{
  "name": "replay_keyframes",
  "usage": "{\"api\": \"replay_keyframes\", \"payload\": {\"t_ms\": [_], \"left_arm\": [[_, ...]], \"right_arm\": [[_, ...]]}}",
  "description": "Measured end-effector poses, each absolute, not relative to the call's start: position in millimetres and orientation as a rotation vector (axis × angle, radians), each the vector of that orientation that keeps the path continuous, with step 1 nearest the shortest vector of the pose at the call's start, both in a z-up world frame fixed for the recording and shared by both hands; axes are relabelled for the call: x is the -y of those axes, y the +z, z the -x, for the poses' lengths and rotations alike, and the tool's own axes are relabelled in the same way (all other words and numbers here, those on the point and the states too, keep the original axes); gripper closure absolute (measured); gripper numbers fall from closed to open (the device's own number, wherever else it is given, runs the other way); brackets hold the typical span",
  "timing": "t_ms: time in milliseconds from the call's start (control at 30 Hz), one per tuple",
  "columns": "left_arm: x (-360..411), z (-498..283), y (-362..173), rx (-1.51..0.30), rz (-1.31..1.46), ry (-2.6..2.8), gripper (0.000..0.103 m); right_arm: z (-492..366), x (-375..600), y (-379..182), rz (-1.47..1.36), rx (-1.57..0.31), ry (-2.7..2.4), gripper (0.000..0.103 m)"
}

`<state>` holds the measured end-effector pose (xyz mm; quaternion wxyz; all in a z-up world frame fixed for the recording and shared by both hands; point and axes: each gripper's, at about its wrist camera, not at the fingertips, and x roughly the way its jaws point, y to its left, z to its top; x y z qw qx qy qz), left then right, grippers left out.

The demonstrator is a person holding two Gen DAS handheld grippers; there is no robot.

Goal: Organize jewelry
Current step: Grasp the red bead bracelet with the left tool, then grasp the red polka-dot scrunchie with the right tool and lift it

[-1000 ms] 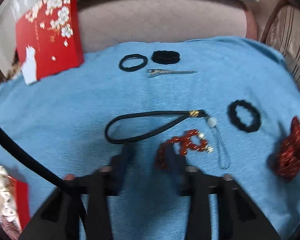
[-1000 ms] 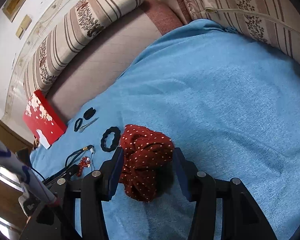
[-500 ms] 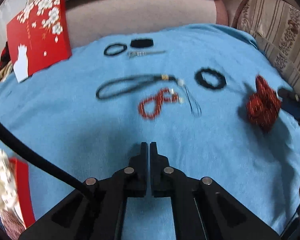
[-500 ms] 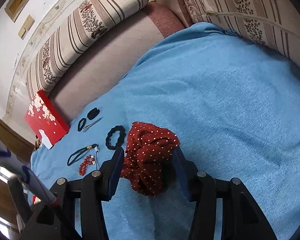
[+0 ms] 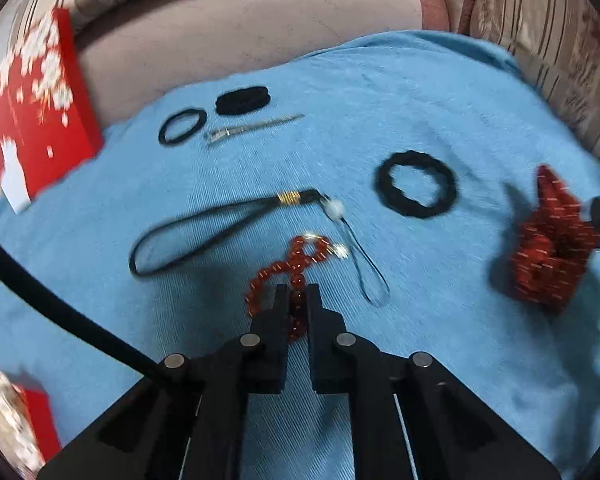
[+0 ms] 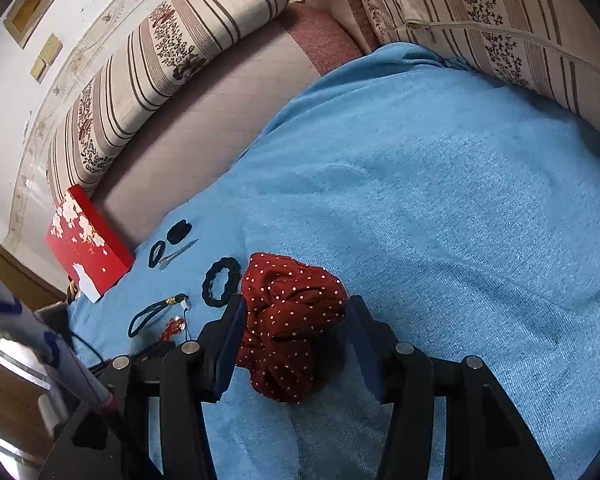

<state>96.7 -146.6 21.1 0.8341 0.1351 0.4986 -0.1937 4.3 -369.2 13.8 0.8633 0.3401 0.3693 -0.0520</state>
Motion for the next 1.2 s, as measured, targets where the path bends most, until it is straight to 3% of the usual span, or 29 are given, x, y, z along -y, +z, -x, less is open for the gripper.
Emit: {"api": "replay_keyframes", "payload": {"t_ms": [233, 400, 500, 633, 933, 1200], "left_arm": [[74, -41, 49, -1.121, -0.039, -0.504, 0.096], [40, -3, 55, -1.097, -0.019, -0.477, 0.096], [23, 7, 53, -1.098, 0.014, -0.464, 0.094], [8, 9, 49, -1.088, 0.035, -0.432, 0.073], [29, 10, 35, -1.084, 0.007, -0.498, 0.059], [61, 16, 20, -1.118, -0.058, -0.526, 0.058]], "right_arm": [[1, 367, 19, -0.727, -0.760, -0.102, 0.047], [3, 362, 21, -0.720, -0.763, -0.103, 0.047], [4, 361, 22, -0.723, -0.758, -0.105, 0.040], [4, 362, 21, -0.723, -0.755, -0.115, 0.039], [-1, 360, 17, -0.702, -0.765, -0.115, 0.033], [-17, 346, 4, -0.625, -0.824, -0.114, 0.033]]}}
